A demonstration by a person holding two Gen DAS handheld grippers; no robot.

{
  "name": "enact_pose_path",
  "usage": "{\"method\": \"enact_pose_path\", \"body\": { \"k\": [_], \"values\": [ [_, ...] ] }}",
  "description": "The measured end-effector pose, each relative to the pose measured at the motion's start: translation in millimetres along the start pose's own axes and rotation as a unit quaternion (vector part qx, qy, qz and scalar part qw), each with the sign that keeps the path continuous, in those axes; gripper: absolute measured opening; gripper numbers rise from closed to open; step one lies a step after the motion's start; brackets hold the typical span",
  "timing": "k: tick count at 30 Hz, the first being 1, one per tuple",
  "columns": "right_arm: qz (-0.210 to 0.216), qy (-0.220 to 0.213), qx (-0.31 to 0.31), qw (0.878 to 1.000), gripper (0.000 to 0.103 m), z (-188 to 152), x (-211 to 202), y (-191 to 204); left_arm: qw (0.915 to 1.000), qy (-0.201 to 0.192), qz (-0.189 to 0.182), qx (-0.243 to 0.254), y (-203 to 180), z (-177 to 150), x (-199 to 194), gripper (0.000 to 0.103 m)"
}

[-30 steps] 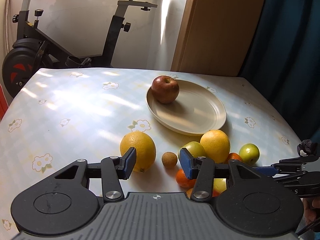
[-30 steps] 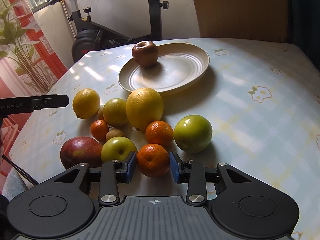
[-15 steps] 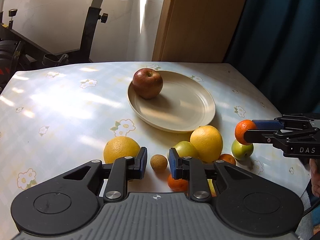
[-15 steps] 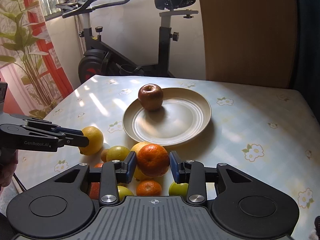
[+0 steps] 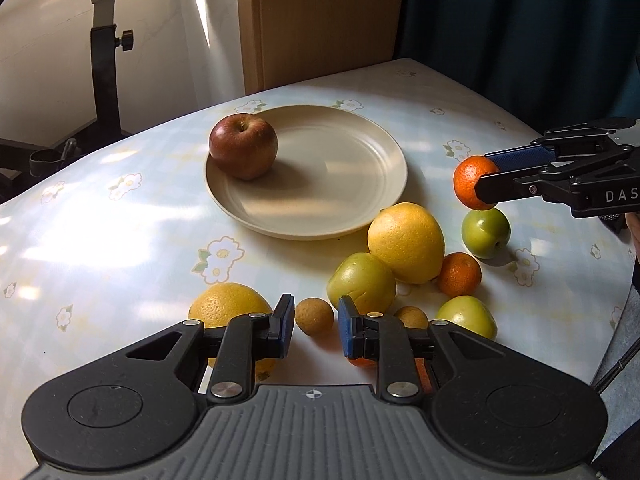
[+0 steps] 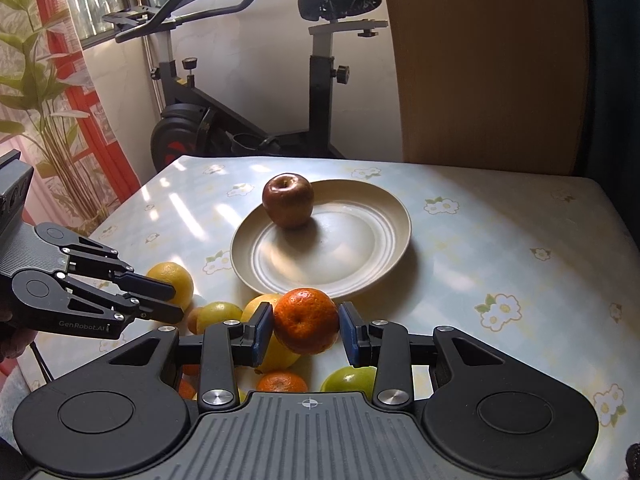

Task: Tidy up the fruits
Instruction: 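Hold the tangerine in the right tool while the left tool reaches toward a kiwi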

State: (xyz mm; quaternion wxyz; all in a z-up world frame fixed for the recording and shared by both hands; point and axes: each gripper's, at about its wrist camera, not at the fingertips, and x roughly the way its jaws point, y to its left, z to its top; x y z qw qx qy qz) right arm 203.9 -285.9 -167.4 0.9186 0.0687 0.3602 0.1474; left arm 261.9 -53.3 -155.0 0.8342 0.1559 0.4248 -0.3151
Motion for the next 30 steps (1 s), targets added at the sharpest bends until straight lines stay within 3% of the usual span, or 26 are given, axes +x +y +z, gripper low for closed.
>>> {"method": "enact_pose_path", "body": {
  "k": [18,24,30],
  "values": [
    [-0.004,0.005,0.012,1.0,0.033,-2,4,-3,0.9996,0.021,-0.015,-0.013,10,3,18,0.024],
    [-0.003,0.007,0.011,1.0,0.033,-2,5,-2,0.9987,0.043,-0.01,0.027,3,-5,23,0.025],
    [-0.004,0.009,0.009,1.0,0.033,-2,6,-2,0.9987,0.043,-0.024,0.01,6,-4,27,0.025]
  ]
}}
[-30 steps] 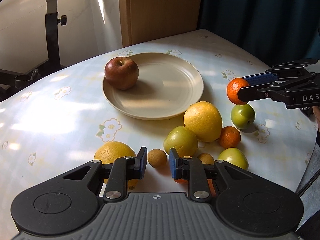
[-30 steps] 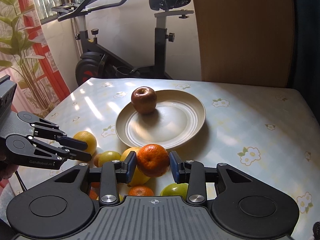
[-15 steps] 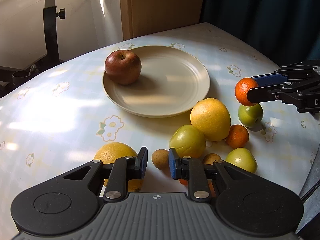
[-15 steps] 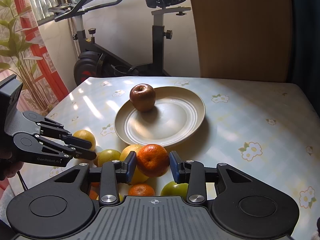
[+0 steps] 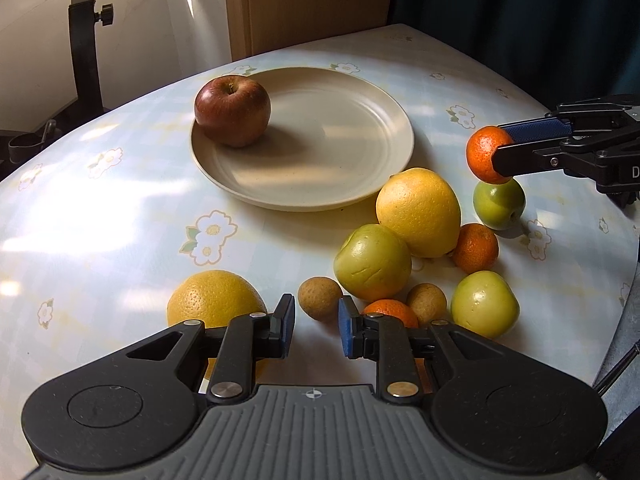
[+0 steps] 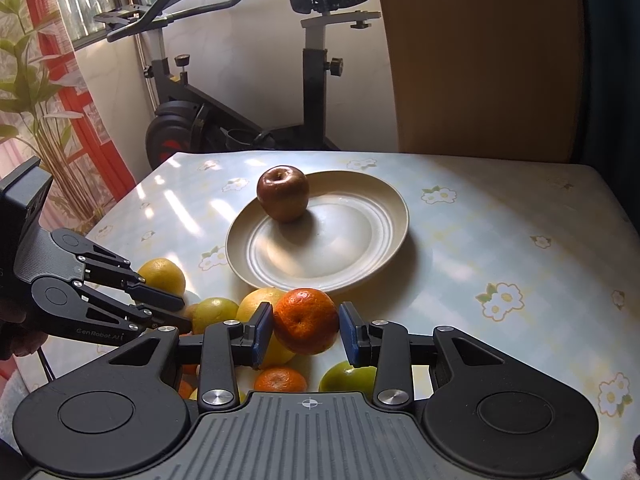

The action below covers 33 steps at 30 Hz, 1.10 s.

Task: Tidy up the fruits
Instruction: 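Hold the tangerine in the right tool while the left tool reaches toward a kiwi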

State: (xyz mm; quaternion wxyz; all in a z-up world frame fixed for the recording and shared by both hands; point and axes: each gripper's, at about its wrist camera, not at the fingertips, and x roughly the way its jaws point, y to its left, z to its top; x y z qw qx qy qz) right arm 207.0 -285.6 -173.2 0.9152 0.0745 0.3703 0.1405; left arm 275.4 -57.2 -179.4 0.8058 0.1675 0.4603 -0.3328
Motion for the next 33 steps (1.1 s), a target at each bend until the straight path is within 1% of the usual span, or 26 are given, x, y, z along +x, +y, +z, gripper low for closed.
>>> {"method": "enact_pose_path", "body": {
  "k": [6,13,14,16,17,18,19,20,22,23,26,28,30,32,33],
  "values": [
    [0.0,0.003,-0.002,1.0,0.033,0,1,1,0.9999,0.001,-0.001,0.015,-5,4,3,0.025],
    [0.002,0.004,-0.004,1.0,0.033,1,1,2,0.9999,0.0,-0.013,0.003,0,3,4,0.025],
    [0.001,0.004,-0.004,1.0,0.033,1,1,2,0.9999,0.0,-0.015,-0.002,1,3,4,0.025],
    [0.001,0.003,-0.004,1.0,0.033,1,0,2,0.9991,-0.003,-0.025,-0.034,8,3,3,0.023],
    [0.001,0.003,-0.004,1.0,0.033,1,0,2,0.9984,-0.008,-0.032,-0.047,10,2,2,0.019],
    [0.0,0.003,-0.005,1.0,0.033,1,-1,2,0.9979,-0.017,-0.032,-0.053,12,1,-1,0.011],
    [-0.001,0.003,-0.007,1.0,0.033,1,-1,2,0.9977,-0.022,-0.032,-0.056,13,1,-3,0.006],
    [-0.001,0.004,-0.007,1.0,0.033,1,-1,3,0.9976,-0.027,-0.028,-0.057,13,1,-6,0.005],
    [0.0,0.003,-0.007,1.0,0.033,1,-1,3,0.998,-0.027,-0.02,-0.054,13,2,-7,0.006],
    [0.0,0.003,-0.006,1.0,0.033,1,-1,3,0.9983,-0.017,-0.02,-0.052,13,2,-5,0.006],
    [0.002,0.001,-0.008,1.0,0.033,1,-2,5,0.9987,-0.018,-0.015,-0.045,11,3,-4,0.007],
    [0.001,0.001,-0.011,1.0,0.033,0,-3,5,0.9992,-0.011,-0.017,-0.034,9,4,-4,0.009],
    [-0.001,0.001,-0.011,1.0,0.033,1,-4,5,0.9997,-0.002,-0.021,-0.015,5,2,-4,0.02],
    [-0.002,0.001,-0.011,1.0,0.033,1,-5,4,0.9999,0.001,-0.014,0.006,0,0,-5,0.024],
    [-0.002,0.001,-0.01,1.0,0.033,1,-5,4,0.9998,0.003,-0.012,0.014,-2,-1,-4,0.024]
  ]
}}
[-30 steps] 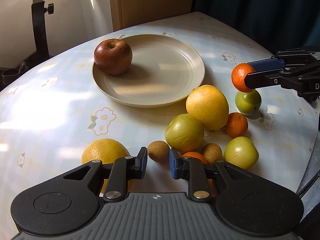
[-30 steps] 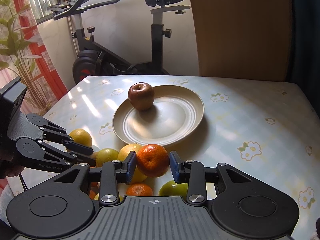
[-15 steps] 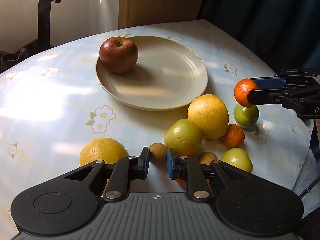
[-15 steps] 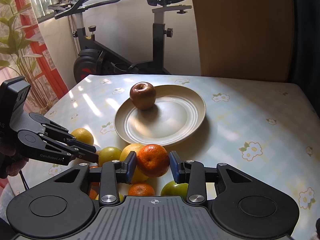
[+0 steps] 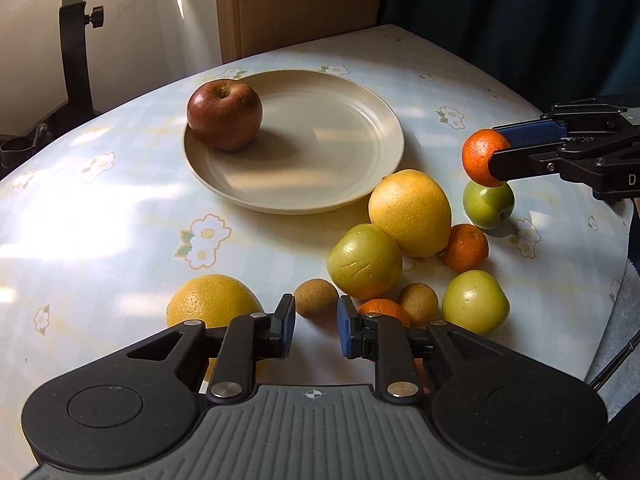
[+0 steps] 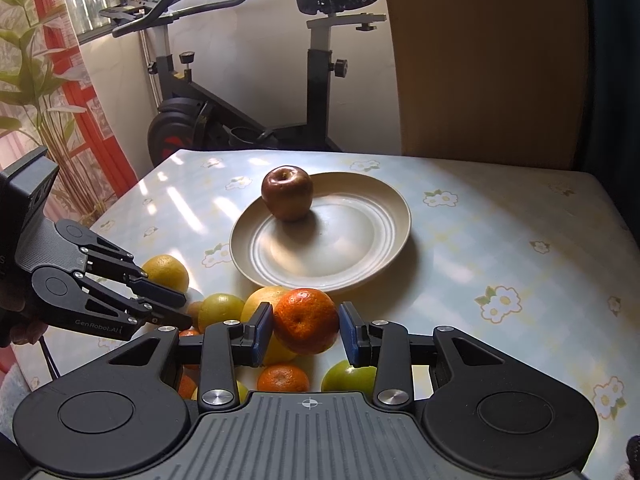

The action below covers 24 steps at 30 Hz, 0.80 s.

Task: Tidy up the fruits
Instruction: 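Hold the tangerine in the right tool while the left tool reaches toward a kiwi, then carry the tangerine onto the cream plate with the right tool while the left tool carries a kiwi there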

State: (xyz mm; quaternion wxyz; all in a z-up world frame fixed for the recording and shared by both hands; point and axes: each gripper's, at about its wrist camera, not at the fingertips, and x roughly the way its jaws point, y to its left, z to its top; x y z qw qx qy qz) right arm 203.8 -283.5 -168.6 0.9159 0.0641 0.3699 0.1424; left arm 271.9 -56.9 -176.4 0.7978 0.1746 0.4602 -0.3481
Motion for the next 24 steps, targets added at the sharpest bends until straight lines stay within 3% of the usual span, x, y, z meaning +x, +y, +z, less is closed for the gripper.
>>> {"method": "enact_pose_path", "body": {
  "k": [12,24],
  "values": [
    [0.001,0.006,0.002,1.0,0.033,-1,2,-1,0.9997,0.011,0.014,0.019,-3,4,15,0.032],
    [0.0,0.004,0.003,1.0,0.033,0,2,-2,0.9999,0.0,0.007,0.012,-3,0,11,0.028]
  ]
}}
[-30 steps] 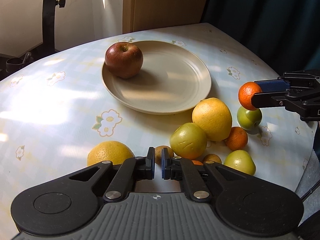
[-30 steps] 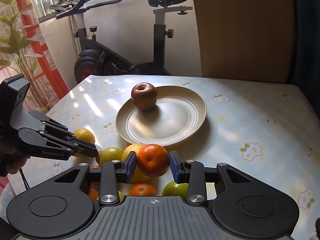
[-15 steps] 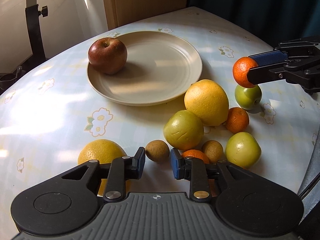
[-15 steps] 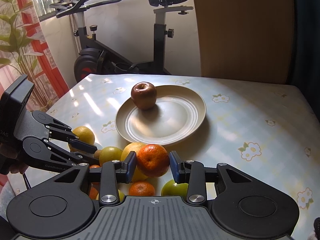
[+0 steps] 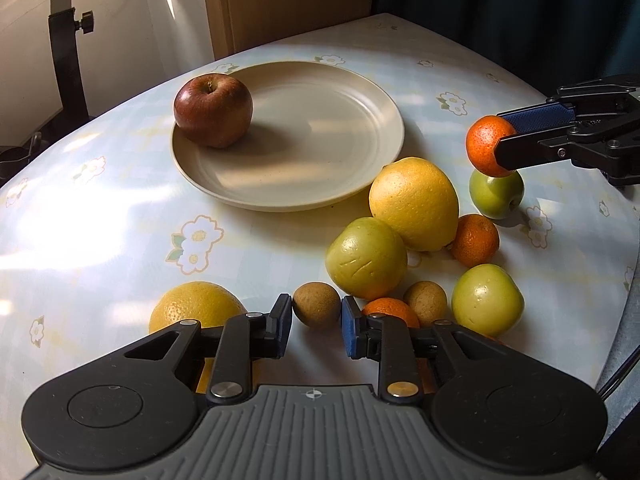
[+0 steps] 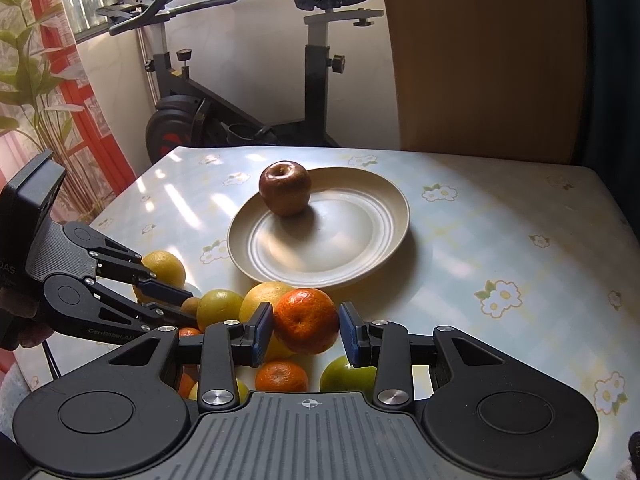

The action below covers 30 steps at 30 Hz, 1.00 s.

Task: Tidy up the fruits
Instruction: 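Carry the tangerine onto the cream plate with the right tool while the left tool carries a kiwi there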

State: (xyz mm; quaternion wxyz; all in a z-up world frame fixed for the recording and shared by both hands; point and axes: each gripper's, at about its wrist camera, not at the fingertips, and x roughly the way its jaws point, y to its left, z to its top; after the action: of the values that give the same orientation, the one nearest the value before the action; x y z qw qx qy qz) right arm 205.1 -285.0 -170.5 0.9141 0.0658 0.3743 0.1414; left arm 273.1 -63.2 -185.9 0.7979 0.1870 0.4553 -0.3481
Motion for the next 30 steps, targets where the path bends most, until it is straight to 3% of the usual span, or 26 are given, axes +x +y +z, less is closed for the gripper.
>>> {"method": "enact_pose_path", "body": {
  "k": [7,16,25,30],
  "values": [
    [-0.001,-0.004,-0.013,1.0,0.033,3,-1,3,0.9989,-0.041,0.002,-0.022,2,1,-29,0.028],
    [-0.008,-0.009,-0.053,0.999,0.033,34,9,-5,0.9945,-0.09,0.023,-0.048,7,37,-44,0.028],
    [-0.015,0.013,-0.125,0.992,0.033,84,67,-14,0.9922,-0.067,0.044,-0.095,35,69,-18,0.028],
    [-0.016,0.022,-0.146,0.989,0.033,101,110,-13,0.9928,-0.05,0.056,-0.094,45,83,3,0.028]
  ]
}}
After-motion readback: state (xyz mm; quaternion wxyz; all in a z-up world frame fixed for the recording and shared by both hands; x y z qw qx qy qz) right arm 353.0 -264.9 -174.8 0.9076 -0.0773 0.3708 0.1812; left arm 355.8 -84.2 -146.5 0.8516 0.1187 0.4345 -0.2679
